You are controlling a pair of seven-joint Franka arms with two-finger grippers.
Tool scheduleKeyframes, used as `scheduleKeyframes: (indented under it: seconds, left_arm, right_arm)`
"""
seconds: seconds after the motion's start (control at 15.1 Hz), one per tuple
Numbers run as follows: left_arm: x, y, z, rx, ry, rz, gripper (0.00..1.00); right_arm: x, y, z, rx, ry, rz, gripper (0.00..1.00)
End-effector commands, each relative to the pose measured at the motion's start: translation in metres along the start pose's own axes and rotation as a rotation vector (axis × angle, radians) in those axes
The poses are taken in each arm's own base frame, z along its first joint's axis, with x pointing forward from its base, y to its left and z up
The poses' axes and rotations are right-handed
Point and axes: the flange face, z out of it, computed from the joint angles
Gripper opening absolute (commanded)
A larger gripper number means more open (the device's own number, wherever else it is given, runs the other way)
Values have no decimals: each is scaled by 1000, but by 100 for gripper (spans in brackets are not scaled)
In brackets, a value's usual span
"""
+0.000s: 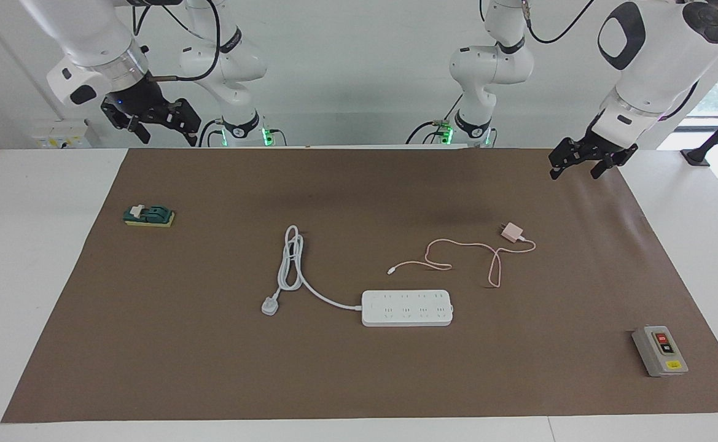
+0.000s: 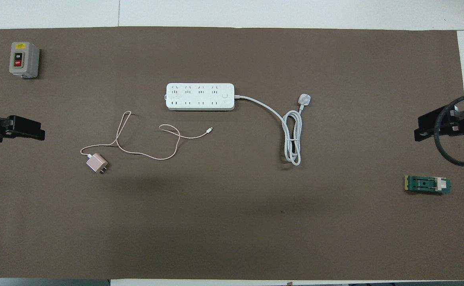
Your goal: Unplug charger and place it aside
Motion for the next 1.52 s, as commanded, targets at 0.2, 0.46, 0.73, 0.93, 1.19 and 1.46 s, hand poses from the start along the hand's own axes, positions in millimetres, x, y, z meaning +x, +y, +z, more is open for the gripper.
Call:
scheduleKeyframes:
  seconds: [0.2,0.46,0.73,0.93,1.19,1.46]
  left_arm:
    - [-5,5,2,15,-32,25,100]
    - [-5,8,1,15,-28,30,100]
    - [-5,13,1,16,-25,33,100]
    - [-3,13,0,16,-10,41,100]
    - [-3,13,-1,16,-8,41,100]
    - [-3,13,-1,16,-8,43,100]
  right_arm:
    - [-4,13,-1,-12,15,5,100]
    - [-6,14,0,-13,6,4,100]
    - [-5,15,0,-14,6,15,100]
    - [2,30,-4,-7,45,3,100]
    - [3,33,-3,-9,48,-105,100]
    - [2,33,-3,-9,48,-111,100]
